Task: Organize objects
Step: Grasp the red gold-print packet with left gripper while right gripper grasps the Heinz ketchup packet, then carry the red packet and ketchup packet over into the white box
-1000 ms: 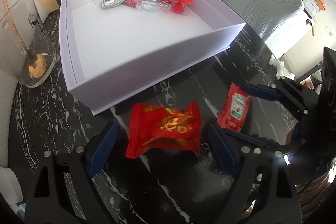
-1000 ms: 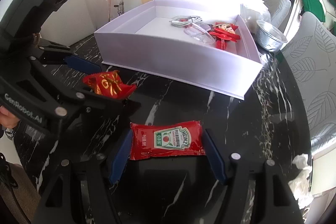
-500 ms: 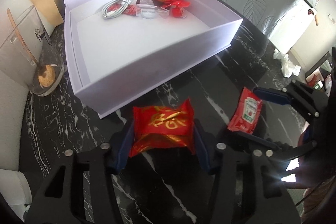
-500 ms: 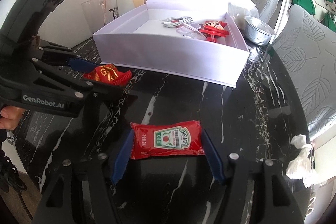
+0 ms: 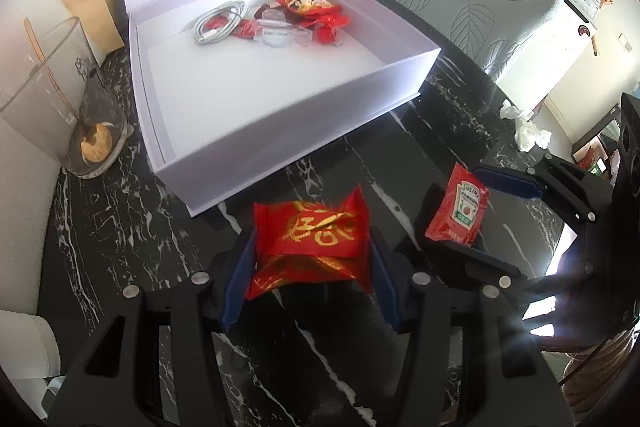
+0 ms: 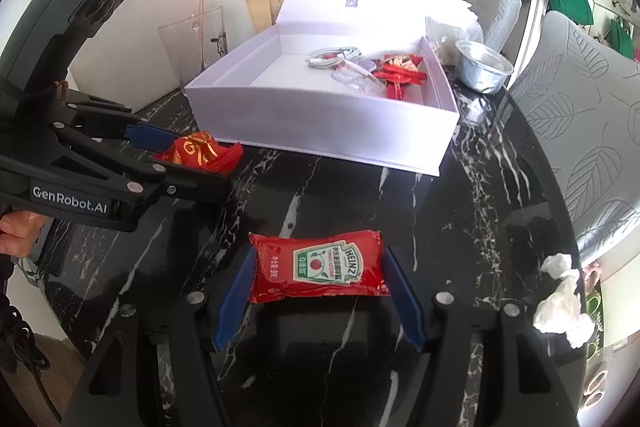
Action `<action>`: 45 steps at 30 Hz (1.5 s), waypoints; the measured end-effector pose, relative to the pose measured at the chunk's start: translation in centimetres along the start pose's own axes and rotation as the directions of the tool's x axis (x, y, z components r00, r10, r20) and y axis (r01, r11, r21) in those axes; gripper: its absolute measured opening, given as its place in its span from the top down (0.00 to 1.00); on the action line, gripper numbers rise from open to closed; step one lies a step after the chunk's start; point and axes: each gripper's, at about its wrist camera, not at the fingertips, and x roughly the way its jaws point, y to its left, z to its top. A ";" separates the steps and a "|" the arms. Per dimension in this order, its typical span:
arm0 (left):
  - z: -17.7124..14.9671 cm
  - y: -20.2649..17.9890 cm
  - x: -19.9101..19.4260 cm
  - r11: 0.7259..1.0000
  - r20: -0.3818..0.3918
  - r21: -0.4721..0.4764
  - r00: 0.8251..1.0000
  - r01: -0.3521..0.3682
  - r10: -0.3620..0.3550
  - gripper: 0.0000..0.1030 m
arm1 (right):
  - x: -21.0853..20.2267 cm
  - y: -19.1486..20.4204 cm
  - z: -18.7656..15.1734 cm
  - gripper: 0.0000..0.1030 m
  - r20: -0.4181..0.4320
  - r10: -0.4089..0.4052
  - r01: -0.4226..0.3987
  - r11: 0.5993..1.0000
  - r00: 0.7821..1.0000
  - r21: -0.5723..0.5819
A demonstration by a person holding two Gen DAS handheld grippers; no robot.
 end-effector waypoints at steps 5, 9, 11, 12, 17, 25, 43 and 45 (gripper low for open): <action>0.1 0.0 -1.3 1.000 0.021 0.002 1.000 0.004 -0.004 0.49 | -1.2 0.4 0.4 0.37 0.024 -0.011 0.011 1.000 1.000 -0.009; -0.1 0.0 -2.5 1.000 0.044 -0.002 0.999 0.000 0.000 0.49 | -2.8 1.0 0.8 0.37 0.055 -0.024 0.025 1.000 0.998 -0.018; -0.3 0.0 -3.2 1.000 0.055 -0.004 0.998 0.000 0.000 0.49 | -3.6 1.3 0.9 0.37 0.067 -0.025 0.027 0.999 0.997 -0.023; -0.4 -0.1 -3.6 1.000 0.062 -0.005 0.998 0.000 0.000 0.49 | -3.9 1.5 1.0 0.37 0.075 -0.022 0.025 0.999 0.997 -0.029; -1.0 0.3 -5.4 1.000 0.089 -0.023 0.996 -0.006 0.008 0.49 | -5.5 2.1 1.9 0.37 0.104 -0.016 0.021 0.999 0.994 -0.048; -1.1 1.1 -7.7 0.999 0.130 -0.042 0.991 -0.032 0.037 0.49 | -6.7 3.4 3.6 0.37 0.149 0.003 0.011 0.996 0.989 -0.092; 4.1 2.6 -8.5 0.998 0.163 -0.034 0.984 -0.062 0.067 0.49 | -5.8 1.1 8.3 0.36 0.190 0.022 -0.005 0.996 0.981 -0.087; 4.9 2.6 -8.1 0.998 0.159 -0.026 0.985 -0.062 0.066 0.49 | -5.3 0.6 8.9 0.36 0.188 0.020 -0.004 0.996 0.982 -0.084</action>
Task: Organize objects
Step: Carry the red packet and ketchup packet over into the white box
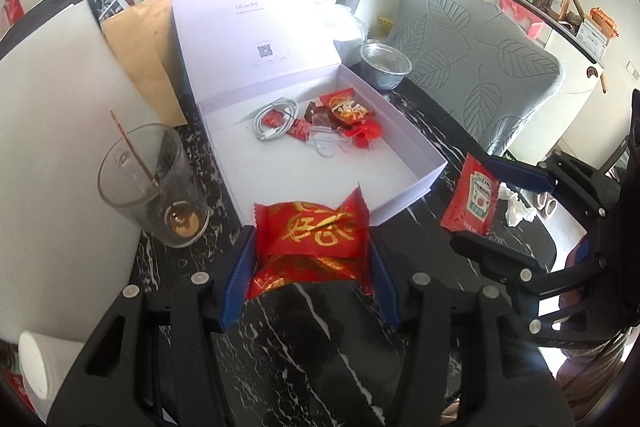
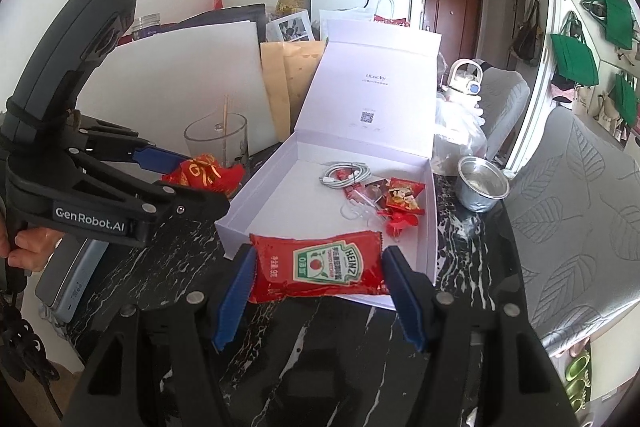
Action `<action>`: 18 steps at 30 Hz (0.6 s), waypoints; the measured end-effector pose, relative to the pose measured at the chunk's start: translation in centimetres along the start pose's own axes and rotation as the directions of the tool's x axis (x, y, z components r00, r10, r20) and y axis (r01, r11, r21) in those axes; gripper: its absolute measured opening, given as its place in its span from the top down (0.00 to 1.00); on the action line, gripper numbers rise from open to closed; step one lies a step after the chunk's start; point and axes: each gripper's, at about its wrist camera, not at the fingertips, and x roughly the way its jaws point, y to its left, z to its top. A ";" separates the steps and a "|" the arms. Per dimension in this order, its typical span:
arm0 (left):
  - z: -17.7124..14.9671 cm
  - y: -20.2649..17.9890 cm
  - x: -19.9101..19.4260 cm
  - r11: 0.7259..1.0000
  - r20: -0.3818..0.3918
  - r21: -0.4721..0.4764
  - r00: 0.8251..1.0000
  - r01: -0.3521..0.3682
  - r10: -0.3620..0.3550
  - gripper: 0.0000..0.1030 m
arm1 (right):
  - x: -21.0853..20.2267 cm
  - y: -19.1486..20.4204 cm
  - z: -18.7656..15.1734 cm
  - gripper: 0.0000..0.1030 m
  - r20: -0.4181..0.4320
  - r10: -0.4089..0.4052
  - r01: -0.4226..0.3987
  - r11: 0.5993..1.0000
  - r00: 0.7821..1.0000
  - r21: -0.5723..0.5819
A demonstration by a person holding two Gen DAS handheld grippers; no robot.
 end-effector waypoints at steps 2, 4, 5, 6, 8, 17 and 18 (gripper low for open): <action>0.6 -0.1 0.6 1.000 -0.005 0.007 1.000 0.003 -0.003 0.49 | 0.6 -0.5 0.4 0.36 -0.003 -0.004 0.004 1.000 1.000 0.000; 1.2 -0.2 1.2 1.000 -0.011 0.013 1.000 0.008 -0.008 0.49 | 0.9 -0.8 0.6 0.36 -0.005 -0.004 0.004 1.000 1.000 0.001; 1.5 -0.2 1.6 1.000 -0.014 0.016 1.000 0.010 -0.010 0.49 | 1.1 -1.0 0.8 0.36 -0.007 -0.003 0.003 1.000 1.000 0.001; 1.8 -0.2 1.9 1.000 -0.017 0.018 1.000 0.012 -0.011 0.49 | 1.7 -1.5 1.2 0.36 -0.009 -0.004 0.004 1.000 1.000 0.000; 2.2 -0.3 2.6 0.999 -0.022 0.030 1.000 0.018 -0.017 0.49 | 2.3 -1.9 1.4 0.36 -0.012 -0.006 0.006 1.000 1.000 0.000; 4.3 0.2 6.2 0.998 -0.061 0.046 0.998 0.029 -0.026 0.49 | 5.8 -3.7 2.3 0.36 -0.045 0.008 -0.008 1.000 0.999 0.005; 4.5 0.3 6.7 0.998 -0.066 0.047 0.997 0.030 -0.027 0.49 | 6.2 -3.8 2.3 0.36 -0.049 0.009 -0.009 1.000 0.999 0.004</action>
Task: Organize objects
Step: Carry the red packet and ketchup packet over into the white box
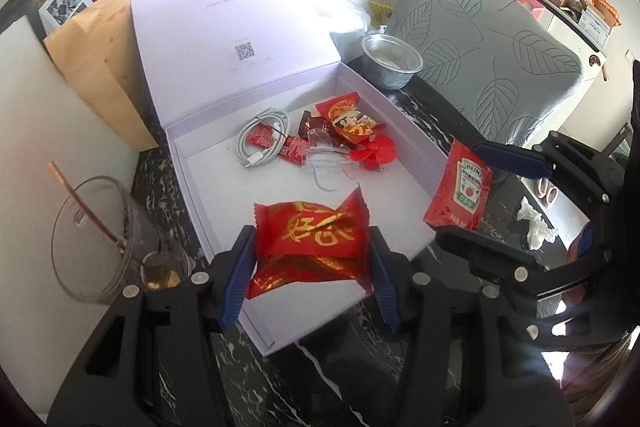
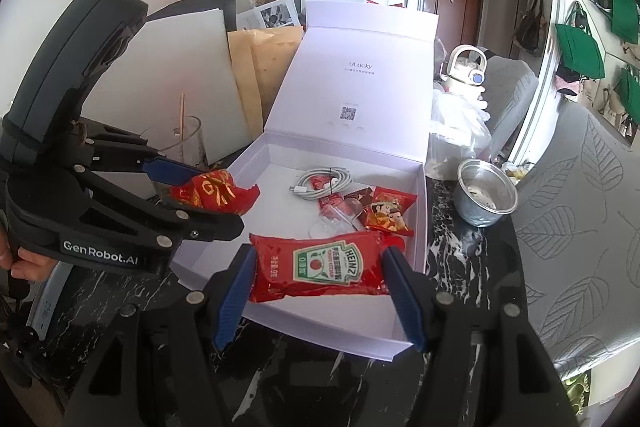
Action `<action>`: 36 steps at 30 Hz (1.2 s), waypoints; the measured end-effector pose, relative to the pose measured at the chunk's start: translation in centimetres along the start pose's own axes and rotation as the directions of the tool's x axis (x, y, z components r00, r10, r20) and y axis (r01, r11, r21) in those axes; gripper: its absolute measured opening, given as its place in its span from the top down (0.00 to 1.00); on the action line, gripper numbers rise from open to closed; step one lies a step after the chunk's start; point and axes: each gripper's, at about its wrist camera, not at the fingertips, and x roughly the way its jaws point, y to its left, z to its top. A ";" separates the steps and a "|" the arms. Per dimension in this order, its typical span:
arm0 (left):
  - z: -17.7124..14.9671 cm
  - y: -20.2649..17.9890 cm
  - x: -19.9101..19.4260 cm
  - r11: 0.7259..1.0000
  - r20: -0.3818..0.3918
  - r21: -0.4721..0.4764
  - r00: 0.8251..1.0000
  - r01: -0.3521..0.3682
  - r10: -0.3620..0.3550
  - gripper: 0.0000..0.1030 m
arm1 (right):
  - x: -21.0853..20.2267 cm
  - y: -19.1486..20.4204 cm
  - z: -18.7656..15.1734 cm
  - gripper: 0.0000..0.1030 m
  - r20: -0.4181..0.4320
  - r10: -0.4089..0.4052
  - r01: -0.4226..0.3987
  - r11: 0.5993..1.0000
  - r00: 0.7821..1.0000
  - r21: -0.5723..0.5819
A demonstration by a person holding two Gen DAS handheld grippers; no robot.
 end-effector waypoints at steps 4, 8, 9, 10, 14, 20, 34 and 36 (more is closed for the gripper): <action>0.6 0.5 1.5 1.000 -0.017 -0.001 1.000 0.008 -0.008 0.49 | 1.8 -0.6 0.4 0.36 -0.018 0.010 -0.010 1.000 1.000 -0.002; 1.1 1.1 3.2 1.000 -0.038 0.000 0.999 0.013 -0.013 0.49 | 3.4 -1.0 0.7 0.36 -0.034 0.021 -0.022 1.000 0.999 -0.007; 1.3 1.2 3.6 1.000 -0.044 0.000 0.999 0.013 -0.013 0.49 | 3.7 -1.0 0.7 0.36 -0.038 0.025 -0.026 1.000 0.999 -0.009; 1.4 1.3 3.9 1.000 -0.050 0.001 0.999 0.013 -0.013 0.49 | 4.1 -1.1 0.8 0.36 -0.042 0.029 -0.030 1.000 0.999 -0.011; 1.8 1.5 5.5 1.000 -0.075 0.010 0.997 0.012 -0.011 0.49 | 5.6 -1.5 0.8 0.36 -0.061 0.036 -0.037 0.999 0.998 -0.015; 2.3 1.5 7.3 0.999 -0.105 0.034 0.994 0.005 -0.002 0.49 | 6.8 -1.9 0.7 0.36 -0.089 0.050 -0.051 0.999 0.995 -0.012; 2.2 1.4 9.5 0.998 -0.157 0.056 0.987 -0.008 0.017 0.49 | 8.7 -1.8 -0.4 0.36 -0.155 0.043 -0.043 0.999 0.987 0.005; 2.1 1.3 9.8 0.998 -0.167 0.060 0.986 -0.006 0.016 0.49 | 9.0 -1.8 -0.4 0.36 -0.167 0.040 -0.040 0.999 0.985 0.004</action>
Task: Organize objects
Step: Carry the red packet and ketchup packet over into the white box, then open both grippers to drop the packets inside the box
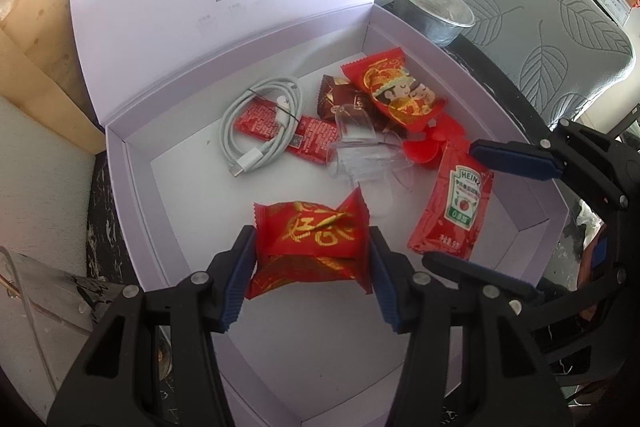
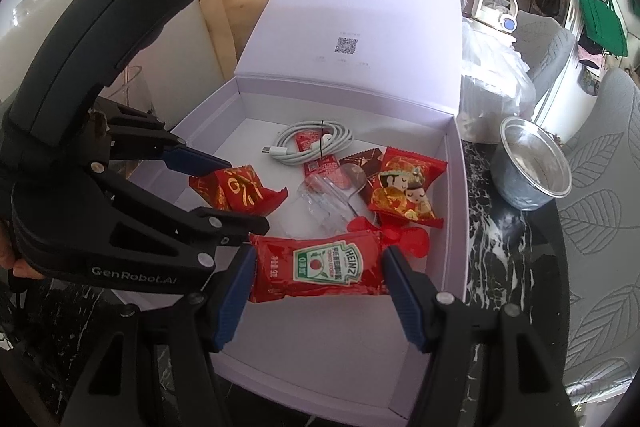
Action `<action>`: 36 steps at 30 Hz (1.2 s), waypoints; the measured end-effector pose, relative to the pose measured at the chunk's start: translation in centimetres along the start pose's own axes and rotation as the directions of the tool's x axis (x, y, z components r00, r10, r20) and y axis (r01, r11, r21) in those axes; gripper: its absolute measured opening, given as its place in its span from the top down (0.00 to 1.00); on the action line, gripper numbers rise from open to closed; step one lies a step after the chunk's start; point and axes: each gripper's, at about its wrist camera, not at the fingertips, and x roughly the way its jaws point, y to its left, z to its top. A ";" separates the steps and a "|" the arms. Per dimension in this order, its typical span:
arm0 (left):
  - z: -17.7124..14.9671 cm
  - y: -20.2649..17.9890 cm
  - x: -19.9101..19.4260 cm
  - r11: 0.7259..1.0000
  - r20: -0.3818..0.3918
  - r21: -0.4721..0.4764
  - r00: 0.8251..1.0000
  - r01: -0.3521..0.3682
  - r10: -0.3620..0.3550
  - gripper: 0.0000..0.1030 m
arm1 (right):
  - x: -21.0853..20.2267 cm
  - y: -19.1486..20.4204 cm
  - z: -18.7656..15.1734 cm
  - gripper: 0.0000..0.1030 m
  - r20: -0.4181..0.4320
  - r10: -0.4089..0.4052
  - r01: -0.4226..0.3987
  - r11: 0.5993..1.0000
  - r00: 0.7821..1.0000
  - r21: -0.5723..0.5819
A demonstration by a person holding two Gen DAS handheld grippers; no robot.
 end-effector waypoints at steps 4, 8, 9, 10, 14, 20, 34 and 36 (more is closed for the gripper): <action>-0.1 -0.1 0.5 1.000 -0.018 0.006 1.000 -0.004 0.004 0.49 | 0.2 0.1 0.0 0.36 -0.006 -0.018 0.018 1.000 1.000 -0.011; 0.0 -0.3 0.6 1.000 -0.021 0.015 1.000 -0.013 0.013 0.49 | 0.2 0.1 0.0 0.36 -0.020 -0.026 0.026 1.000 0.999 -0.015; 0.0 -0.3 0.6 1.000 -0.022 0.017 1.000 -0.015 0.015 0.49 | 0.3 0.1 0.0 0.36 -0.023 -0.029 0.029 0.999 0.999 -0.019; 0.0 -0.3 0.6 1.000 -0.023 0.017 1.000 -0.017 0.018 0.49 | 0.3 0.1 0.0 0.35 -0.025 -0.033 0.032 0.999 0.999 -0.018; 0.0 -0.4 0.6 1.000 -0.021 0.018 0.999 -0.026 0.026 0.47 | 0.4 0.0 0.1 0.35 -0.039 -0.041 0.040 0.999 0.998 -0.010; 0.4 -0.4 0.8 0.999 -0.026 0.015 0.999 -0.046 0.046 0.41 | 0.2 -0.2 0.1 0.34 -0.054 -0.046 0.046 0.999 0.997 0.006; 1.6 -1.6 -1.8 0.996 0.046 0.003 0.995 -0.089 0.088 0.27 | -2.1 -0.6 0.3 0.27 -0.039 -0.137 0.138 0.990 0.990 0.024; 1.5 -1.8 -2.4 0.995 0.057 -0.001 0.994 -0.095 0.095 0.27 | -2.6 -0.7 0.3 0.27 -0.035 -0.150 0.151 0.988 0.988 0.029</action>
